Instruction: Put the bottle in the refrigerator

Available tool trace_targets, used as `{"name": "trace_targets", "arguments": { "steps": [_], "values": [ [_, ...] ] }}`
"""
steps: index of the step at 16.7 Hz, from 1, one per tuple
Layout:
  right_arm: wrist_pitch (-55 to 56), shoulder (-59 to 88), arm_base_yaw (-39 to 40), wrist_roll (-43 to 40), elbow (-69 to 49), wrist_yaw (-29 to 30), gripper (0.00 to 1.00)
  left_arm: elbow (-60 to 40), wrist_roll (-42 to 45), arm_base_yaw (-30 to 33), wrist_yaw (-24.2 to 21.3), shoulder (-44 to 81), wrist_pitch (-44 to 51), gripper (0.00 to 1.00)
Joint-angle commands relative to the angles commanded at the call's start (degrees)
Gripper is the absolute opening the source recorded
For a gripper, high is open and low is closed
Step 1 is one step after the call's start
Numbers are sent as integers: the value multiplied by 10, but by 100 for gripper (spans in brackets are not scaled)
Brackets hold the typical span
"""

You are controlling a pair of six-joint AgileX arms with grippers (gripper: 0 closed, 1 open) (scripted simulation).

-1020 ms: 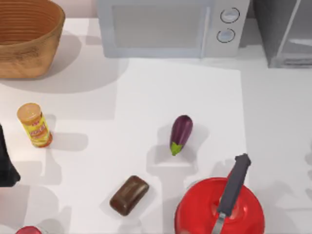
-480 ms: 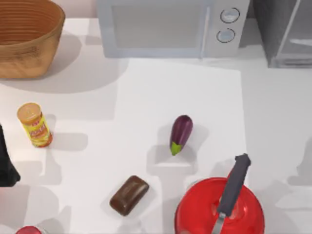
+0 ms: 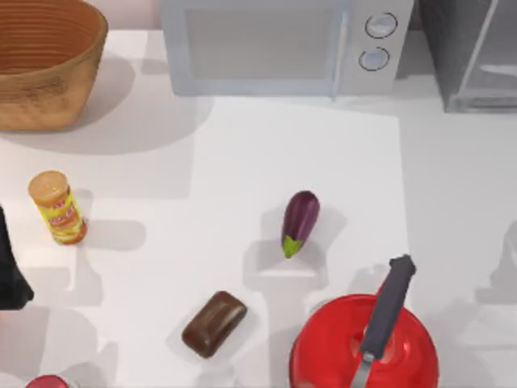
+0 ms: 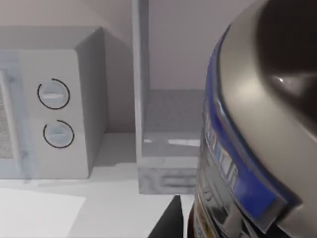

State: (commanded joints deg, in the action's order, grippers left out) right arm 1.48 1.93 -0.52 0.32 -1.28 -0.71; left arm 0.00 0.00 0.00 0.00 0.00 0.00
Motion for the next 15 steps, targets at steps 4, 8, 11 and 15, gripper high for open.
{"name": "trace_targets", "arguments": {
  "steps": [4, 8, 11, 15],
  "values": [
    [93, 103, -21, 10, -77, -30, 1, 0, 0, 0, 0, 0, 0, 100],
    [235, 298, -57, 16, -203, -67, 1, 0, 0, 0, 0, 0, 0, 100],
    [350, 491, -88, 15, -303, -90, 1, 0, 0, 0, 0, 0, 0, 100],
    [483, 768, -125, 14, -416, -111, 1, 0, 0, 0, 0, 0, 0, 100]
  ]
}}
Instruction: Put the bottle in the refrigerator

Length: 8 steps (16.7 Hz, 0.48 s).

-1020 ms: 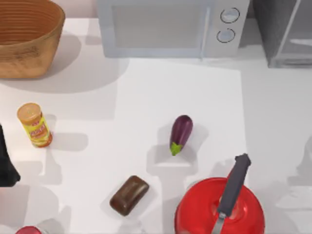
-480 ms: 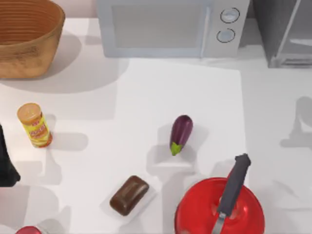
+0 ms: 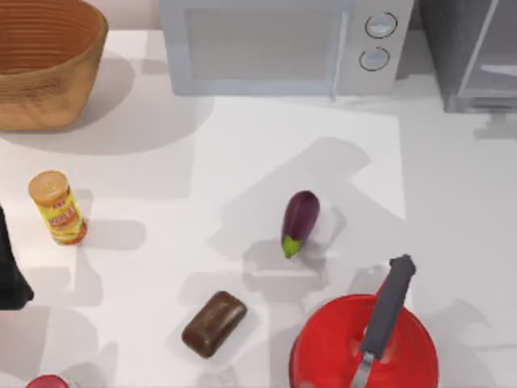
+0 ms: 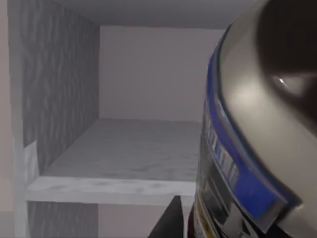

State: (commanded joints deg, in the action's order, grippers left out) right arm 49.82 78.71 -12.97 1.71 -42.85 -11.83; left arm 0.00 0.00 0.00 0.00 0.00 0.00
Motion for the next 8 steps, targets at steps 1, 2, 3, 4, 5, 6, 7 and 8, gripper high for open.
{"name": "trace_targets", "arguments": {
  "steps": [1, 2, 3, 4, 5, 6, 7, 8],
  "values": [
    [26, 66, -7, 0, -23, -4, 1, 0, 0, 0, 0, 0, 0, 100],
    [50, 127, -13, -1, -43, -8, 1, 0, 0, 0, 0, 0, 0, 100],
    [70, 183, -19, -2, -61, -11, 1, 0, 0, 0, 0, 0, 0, 100],
    [87, 234, -23, -3, -77, -14, 1, 0, 0, 0, 0, 0, 0, 100],
    [101, 278, -26, -4, -91, -17, 1, 0, 0, 0, 0, 0, 0, 100],
    [113, 317, -28, -5, -103, -19, 1, 0, 0, 0, 0, 0, 0, 100],
    [124, 349, -30, -6, -113, -22, 1, 0, 0, 0, 0, 0, 0, 100],
    [132, 376, -31, -7, -121, -24, 1, 0, 0, 0, 0, 0, 0, 100]
  ]
}}
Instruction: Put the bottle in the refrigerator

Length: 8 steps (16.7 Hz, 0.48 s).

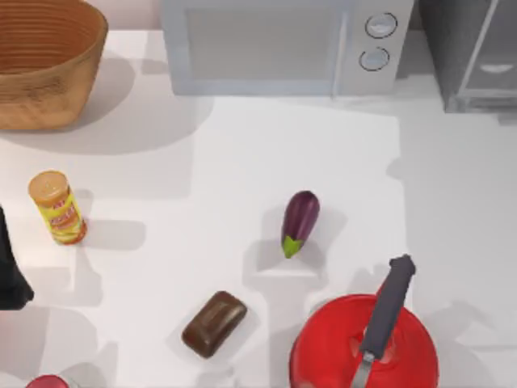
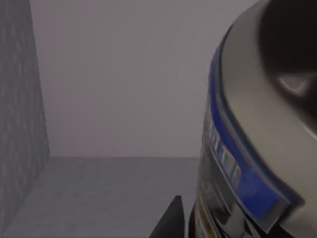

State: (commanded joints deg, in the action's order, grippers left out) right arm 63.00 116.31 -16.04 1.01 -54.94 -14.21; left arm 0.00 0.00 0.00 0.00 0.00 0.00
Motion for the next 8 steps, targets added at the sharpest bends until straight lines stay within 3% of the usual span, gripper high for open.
{"name": "trace_targets", "arguments": {
  "steps": [8],
  "values": [
    [13, 46, 2, -2, -11, -4, 1, 0, 0, 0, 0, 0, 0, 100]
  ]
}}
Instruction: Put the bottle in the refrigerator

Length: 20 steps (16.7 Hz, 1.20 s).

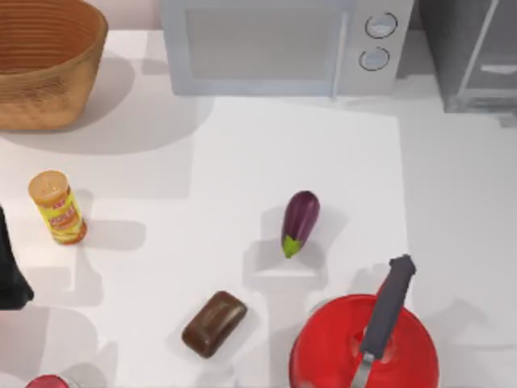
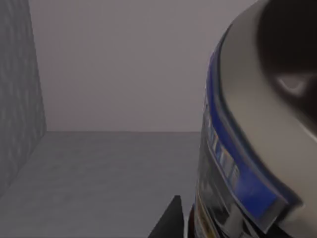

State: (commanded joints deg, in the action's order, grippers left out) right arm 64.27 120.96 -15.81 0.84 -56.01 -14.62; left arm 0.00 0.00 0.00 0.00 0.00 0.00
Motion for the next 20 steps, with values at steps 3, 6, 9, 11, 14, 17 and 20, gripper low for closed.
{"name": "trace_targets", "arguments": {
  "steps": [3, 6, 9, 11, 14, 17, 20],
  "values": [
    [-16, 20, 2, 2, -20, 3, 1, 0, 0, 0, 0, 0, 0, 100],
    [-43, 55, 8, 1, -90, 9, 1, 0, 0, 0, 0, 0, 0, 100],
    [-65, 79, 13, -3, -149, 16, 1, 0, 0, 0, 0, 0, 0, 100],
    [-83, 99, 16, -2, -191, 20, 1, 0, 0, 0, 0, 0, 0, 100],
    [-116, 131, 22, -2, -265, 26, 1, 0, 0, 0, 0, 0, 0, 100],
    [-139, 152, 28, -1, -291, 30, 1, 0, 0, 0, 0, 0, 0, 100],
    [-139, 152, 28, -1, -291, 30, 1, 0, 0, 0, 0, 0, 0, 100]
  ]
}}
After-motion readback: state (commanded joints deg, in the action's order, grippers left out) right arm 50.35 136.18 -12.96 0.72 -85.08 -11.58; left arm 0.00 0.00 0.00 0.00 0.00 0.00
